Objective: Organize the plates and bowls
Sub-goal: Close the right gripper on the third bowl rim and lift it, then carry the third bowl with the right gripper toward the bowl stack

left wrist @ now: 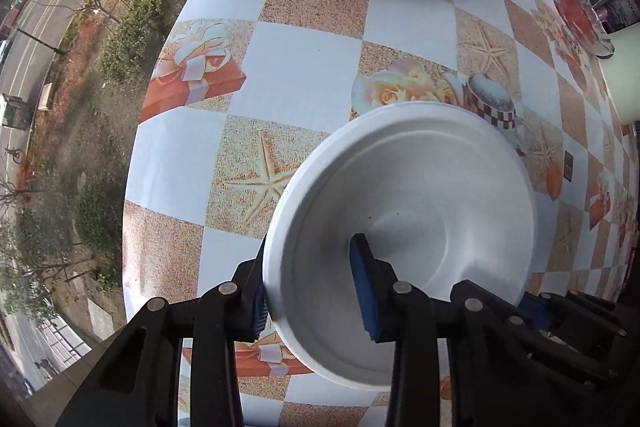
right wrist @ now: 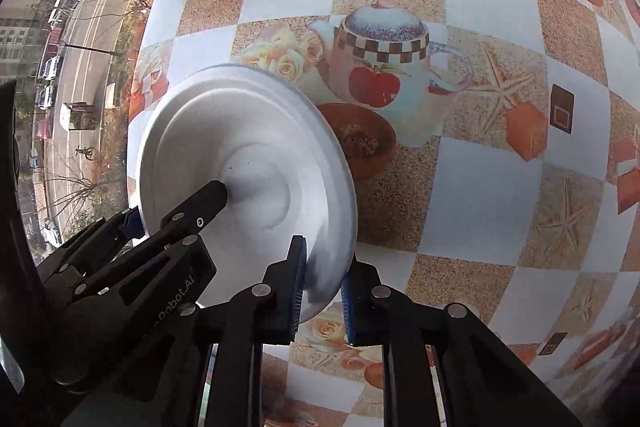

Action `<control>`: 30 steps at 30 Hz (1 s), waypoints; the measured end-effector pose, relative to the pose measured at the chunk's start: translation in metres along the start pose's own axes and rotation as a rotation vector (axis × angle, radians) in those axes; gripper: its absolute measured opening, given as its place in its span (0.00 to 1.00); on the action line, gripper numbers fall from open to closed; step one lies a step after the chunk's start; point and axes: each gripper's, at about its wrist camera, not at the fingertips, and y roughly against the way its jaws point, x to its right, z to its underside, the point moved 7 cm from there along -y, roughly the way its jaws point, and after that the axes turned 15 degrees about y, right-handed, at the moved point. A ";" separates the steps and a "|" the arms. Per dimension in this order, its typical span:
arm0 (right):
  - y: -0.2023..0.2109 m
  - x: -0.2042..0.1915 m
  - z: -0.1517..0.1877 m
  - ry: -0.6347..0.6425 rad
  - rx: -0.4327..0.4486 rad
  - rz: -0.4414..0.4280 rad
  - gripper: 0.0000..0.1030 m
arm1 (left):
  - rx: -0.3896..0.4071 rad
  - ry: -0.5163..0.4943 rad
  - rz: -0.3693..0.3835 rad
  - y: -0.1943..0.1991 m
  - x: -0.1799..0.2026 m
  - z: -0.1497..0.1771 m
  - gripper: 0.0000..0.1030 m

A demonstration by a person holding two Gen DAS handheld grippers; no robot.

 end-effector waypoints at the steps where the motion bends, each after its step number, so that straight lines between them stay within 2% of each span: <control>1: 0.001 0.004 0.006 0.000 -0.010 0.001 0.17 | -0.012 -0.007 0.004 -0.001 0.005 0.008 0.38; 11: 0.018 0.063 0.087 -0.078 -0.085 0.029 0.17 | -0.084 -0.177 -0.004 -0.009 0.061 0.098 0.38; 18: 0.022 0.087 0.138 -0.115 -0.107 0.028 0.18 | -0.092 -0.275 -0.024 -0.011 0.085 0.147 0.38; 21: 0.020 0.092 0.154 -0.147 -0.102 -0.007 0.18 | -0.071 -0.288 -0.032 -0.014 0.090 0.155 0.39; 23: 0.019 0.095 0.157 -0.165 -0.086 -0.032 0.18 | -0.081 -0.269 -0.022 -0.013 0.093 0.150 0.39; 28: 0.025 0.100 0.170 -0.151 -0.058 -0.030 0.18 | -0.056 -0.252 -0.010 -0.008 0.101 0.136 0.35; 30: 0.023 0.098 0.175 -0.154 -0.036 -0.027 0.18 | -0.031 -0.269 -0.003 0.010 0.117 0.143 0.34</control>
